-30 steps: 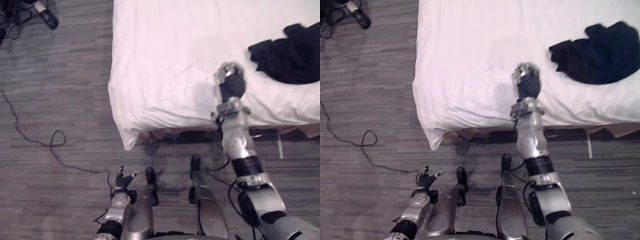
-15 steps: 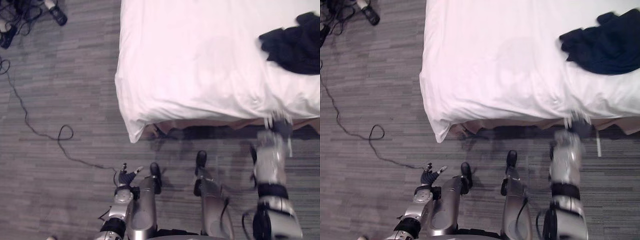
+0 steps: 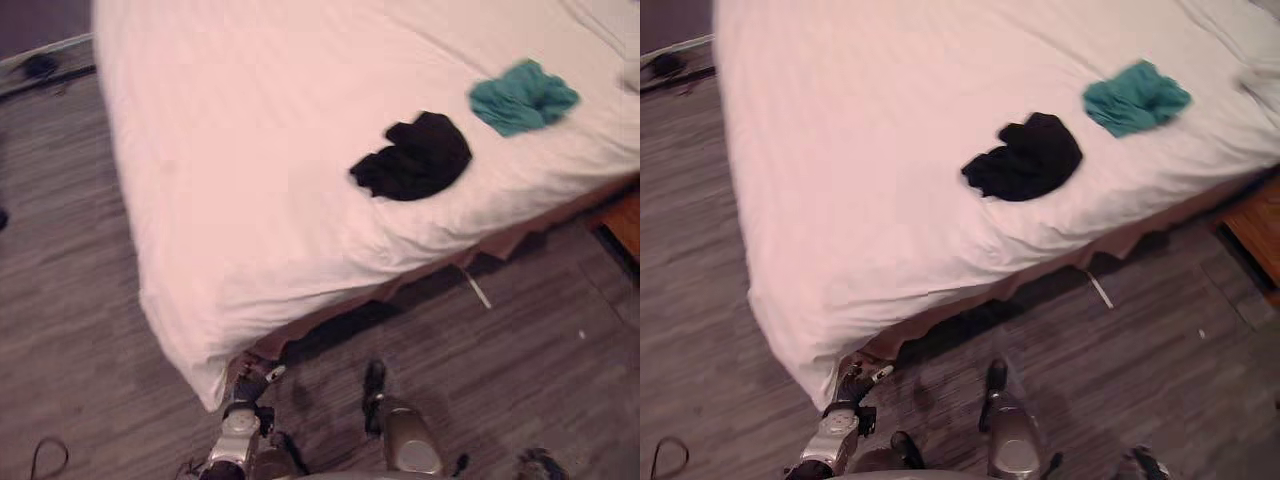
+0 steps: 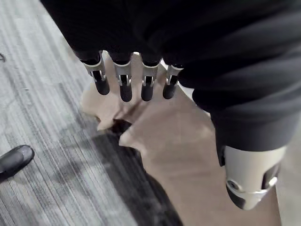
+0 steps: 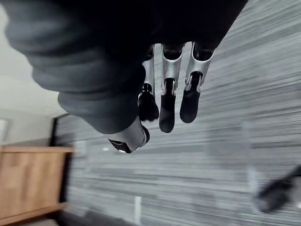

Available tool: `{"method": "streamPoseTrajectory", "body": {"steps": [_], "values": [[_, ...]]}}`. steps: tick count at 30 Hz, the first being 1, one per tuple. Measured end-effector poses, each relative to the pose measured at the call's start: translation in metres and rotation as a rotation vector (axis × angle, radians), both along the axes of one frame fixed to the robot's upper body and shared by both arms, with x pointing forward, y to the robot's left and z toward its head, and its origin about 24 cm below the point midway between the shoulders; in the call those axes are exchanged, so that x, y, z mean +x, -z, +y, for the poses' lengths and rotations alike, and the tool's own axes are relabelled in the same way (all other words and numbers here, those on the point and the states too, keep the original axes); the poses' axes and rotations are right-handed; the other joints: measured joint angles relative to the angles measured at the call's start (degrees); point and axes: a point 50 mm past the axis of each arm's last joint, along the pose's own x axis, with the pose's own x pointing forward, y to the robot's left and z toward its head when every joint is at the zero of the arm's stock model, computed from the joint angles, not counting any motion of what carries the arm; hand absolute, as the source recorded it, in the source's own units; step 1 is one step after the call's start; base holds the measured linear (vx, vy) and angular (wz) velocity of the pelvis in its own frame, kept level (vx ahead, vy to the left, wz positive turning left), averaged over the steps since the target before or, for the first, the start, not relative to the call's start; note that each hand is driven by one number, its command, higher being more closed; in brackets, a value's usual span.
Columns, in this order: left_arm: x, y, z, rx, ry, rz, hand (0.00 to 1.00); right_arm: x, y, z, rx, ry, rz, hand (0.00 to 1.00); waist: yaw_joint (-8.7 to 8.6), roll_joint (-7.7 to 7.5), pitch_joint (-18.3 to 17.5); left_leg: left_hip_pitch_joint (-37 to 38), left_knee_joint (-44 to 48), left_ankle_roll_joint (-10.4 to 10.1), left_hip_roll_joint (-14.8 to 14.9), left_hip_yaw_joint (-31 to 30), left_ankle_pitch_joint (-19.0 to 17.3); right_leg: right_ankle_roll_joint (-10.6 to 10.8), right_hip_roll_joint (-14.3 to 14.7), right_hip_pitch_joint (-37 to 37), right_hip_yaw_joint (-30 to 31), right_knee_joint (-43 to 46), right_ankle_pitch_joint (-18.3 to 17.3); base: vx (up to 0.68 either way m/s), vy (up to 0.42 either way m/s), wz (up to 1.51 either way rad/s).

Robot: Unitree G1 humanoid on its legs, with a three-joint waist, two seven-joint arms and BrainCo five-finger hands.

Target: Tidy the bed and pick cloth on bed and put in laundry

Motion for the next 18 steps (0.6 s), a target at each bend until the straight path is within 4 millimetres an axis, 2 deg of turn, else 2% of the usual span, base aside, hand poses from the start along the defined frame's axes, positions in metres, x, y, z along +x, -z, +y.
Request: {"method": "streamPoseTrajectory", "body": {"steps": [1, 2, 3, 4, 5, 6, 7, 8, 9, 10, 11, 12, 13, 15, 16, 17, 18], "values": [[0.002, 0.0, 0.004, 0.022, 0.017, 0.011, 0.0, 0.008, 0.003, 0.014, 0.02, -0.068, 0.011, 0.0, 0.21, -0.01, -0.1, 1.1, 0.3, -0.6, 0.2, 3.3, -0.4, 0.0, -1.5, 1.0, -6.6, 1.9, 1.1, 0.21, -0.066, -1.72], [0.005, 0.0, 0.006, 0.048, 0.048, 0.022, 0.0, 0.015, 0.005, 0.026, 0.03, -0.153, 0.02, 0.0, -0.77, 0.58, -0.1, 2.0, 1.1, -1.4, 0.8, 7.2, -0.1, -1.0, 0.2, -0.5, -5.0, 2.3, 0.4, 0.18, -0.072, -1.65], [0.004, 0.001, 0.004, 0.049, 0.058, 0.03, 0.0, 0.015, 0.005, 0.027, 0.029, -0.179, 0.027, 0.0, -0.89, 0.87, -0.2, 2.9, 1.2, -1.9, 1.1, 8.5, 0.3, -0.9, 1.1, -0.7, -3.5, 2.3, 0.1, 0.22, -0.112, -1.61], [0.008, 0.001, 0.0, 0.047, 0.087, 0.035, 0.0, 0.015, 0.005, 0.028, 0.019, -0.212, 0.037, 0.0, -1.54, 1.32, -0.3, 5.3, 2.7, -3.3, 1.9, 11.4, 1.2, -0.7, 3.5, -0.6, -0.3, 2.6, -1.0, 0.23, -0.125, -1.3], [0.008, 0.002, -0.001, 0.048, 0.097, 0.039, 0.0, 0.015, 0.005, 0.028, 0.012, -0.232, 0.041, 0.0, -1.71, 1.27, -0.4, 6.6, 5.6, -3.8, 2.8, 13.0, 1.4, -0.6, 4.6, -0.4, 2.0, 2.8, -1.5, 0.35, -0.199, -1.99], [0.006, 0.004, -0.005, 0.045, 0.111, 0.054, 0.0, 0.015, 0.005, 0.029, -0.011, -0.296, 0.056, 0.0, -1.44, 1.09, -0.5, 6.9, 18.5, -3.6, 7.5, 14.2, 2.0, -0.7, 7.1, 0.8, 7.0, 2.3, -2.3, 0.38, -0.203, -2.12], [0.004, 0.005, -0.007, 0.043, 0.124, 0.059, 0.0, 0.016, 0.005, 0.034, -0.02, -0.351, 0.067, 0.0, -1.1, 1.13, -0.5, 5.6, 30.1, 1.1, 11.8, 10.9, 5.9, -1.2, 9.8, 2.4, 11.3, 0.4, -2.5, 0.33, -0.15, -2.64], [0.0, 0.007, -0.008, 0.037, 0.125, 0.065, 0.0, 0.018, 0.004, 0.037, -0.036, -0.409, 0.066, 0.0, -0.33, 1.34, -0.6, 0.7, 42.0, 9.8, 14.8, 2.1, 10.9, -1.9, 12.0, 4.2, 16.2, -1.8, -2.5, 0.4, -0.06, -2.86], [-0.001, 0.007, -0.013, 0.028, 0.128, 0.062, 0.0, 0.023, 0.003, 0.04, -0.056, -0.478, 0.068, 0.0, 0.98, 0.91, -0.4, -6.4, 51.9, 9.9, 13.1, -10.4, 4.6, -2.5, 14.4, 4.8, 23.2, -2.5, -3.0, 0.32, 0.011, -3.05], [-0.002, 0.008, -0.016, 0.021, 0.128, 0.062, 0.0, 0.028, 0.003, 0.045, -0.064, -0.536, 0.076, 0.0, 2.22, 1.13, -0.2, -10.5, 54.8, 9.1, 10.5, -17.2, 1.1, -2.7, 15.8, 5.9, 28.0, -2.7, -3.3, 0.31, 0.067, -3.02], [-0.005, 0.009, -0.018, 0.021, 0.139, 0.071, 0.0, 0.032, 0.004, 0.047, -0.075, -0.586, 0.088, 0.0, 3.29, 0.19, 0.4, -14.3, 54.8, 8.1, 7.6, -23.1, -1.7, -2.6, 17.1, 7.6, 32.7, -3.4, -3.3, 0.23, 0.119, -2.36], [-0.008, 0.01, -0.019, 0.024, 0.148, 0.075, 0.0, 0.034, 0.005, 0.049, -0.078, -0.621, 0.103, 0.0, 3.81, -0.33, 0.7, -16.2, 53.5, 7.6, 6.1, -26.2, -3.2, -2.5, 17.5, 9.0, 35.4, -3.9, -3.3, 0.28, 0.17, -2.44], [-0.011, 0.011, -0.019, 0.029, 0.148, 0.079, 0.0, 0.035, 0.008, 0.053, -0.081, -0.683, 0.138, 0.0, 4.47, -1.14, 0.9, -19.2, 46.7, 7.3, 3.7, -31.3, -4.2, -0.9, 18.0, 11.4, 40.4, -5.4, -2.9, 0.33, 0.221, -2.18], [-0.009, 0.008, -0.02, 0.03, 0.142, 0.044, 0.0, 0.033, 0.008, 0.05, -0.099, -0.709, 0.156, 0.0, 4.97, -1.25, 0.8, -22.6, 33.0, 6.7, 2.2, -35.6, -3.9, 0.5, 18.1, 13.6, 45.4, -7.2, -3.2, 0.29, 0.232, -1.81], [-0.007, 0.008, -0.021, 0.032, 0.144, 0.033, 0.0, 0.033, 0.007, 0.047, -0.116, -0.726, 0.17, 0.0, 4.96, -0.72, 0.5, -23.7, 20.4, 3.8, 0.6, -37.4, -2.0, 1.8, 17.9, 14.5, 49.1, -8.4, -3.5, 0.34, 0.319, -1.52], [-0.01, 0.009, -0.021, 0.031, 0.143, 0.04, 0.0, 0.03, 0.007, 0.042, -0.127, -0.728, 0.182, 0.0, 4.98, 0.41, 0.0, -23.9, 13.4, 2.2, 0.2, -37.3, 0.0, 3.0, 18.2, 15.1, 51.3, -9.1, -3.9, 0.36, 0.347, -1.56], [-0.012, 0.01, -0.02, 0.033, 0.141, 0.047, 0.0, 0.028, 0.007, 0.04, -0.131, -0.731, 0.191, 0.0, 5.56, 1.14, -0.4, -23.3, 13.4, 2.6, -0.2, -37.8, 4.0, 4.1, 18.4, 15.7, 53.0, -9.1, -4.3, 0.44, 0.391, -1.28]]}}
